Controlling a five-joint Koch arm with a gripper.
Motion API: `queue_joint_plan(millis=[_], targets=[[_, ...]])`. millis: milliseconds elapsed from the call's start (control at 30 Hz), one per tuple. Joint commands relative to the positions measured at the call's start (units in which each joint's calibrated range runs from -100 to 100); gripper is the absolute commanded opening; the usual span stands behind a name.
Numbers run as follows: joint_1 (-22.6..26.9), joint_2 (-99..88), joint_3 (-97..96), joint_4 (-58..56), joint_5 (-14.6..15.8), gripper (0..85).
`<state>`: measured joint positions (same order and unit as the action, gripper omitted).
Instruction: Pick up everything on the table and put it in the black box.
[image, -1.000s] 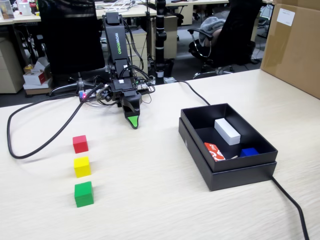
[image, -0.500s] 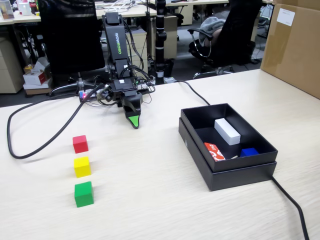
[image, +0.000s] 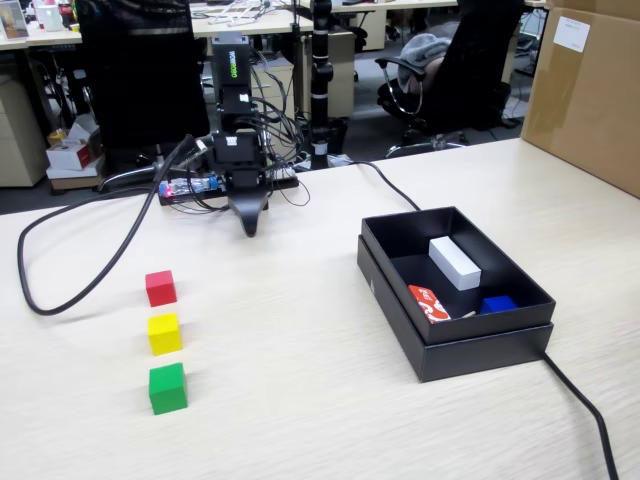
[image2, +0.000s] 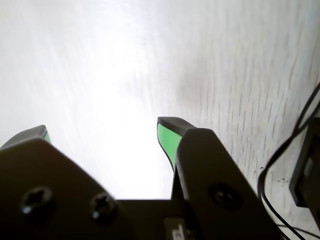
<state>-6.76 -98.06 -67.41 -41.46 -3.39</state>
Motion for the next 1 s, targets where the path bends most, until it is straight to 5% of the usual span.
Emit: queue_joint_plan(millis=[0,300,433,967], targets=[[-2.49,2.99,8.30,-6.27,-2.69,43.1],[-6.94,31.45,27.70,-11.37,-5.37,43.2],[-8.35,53.94,45.93,-21.99,-5.47,43.4],[-12.70,62.09,59.07,-32.96,-8.94,43.9]])
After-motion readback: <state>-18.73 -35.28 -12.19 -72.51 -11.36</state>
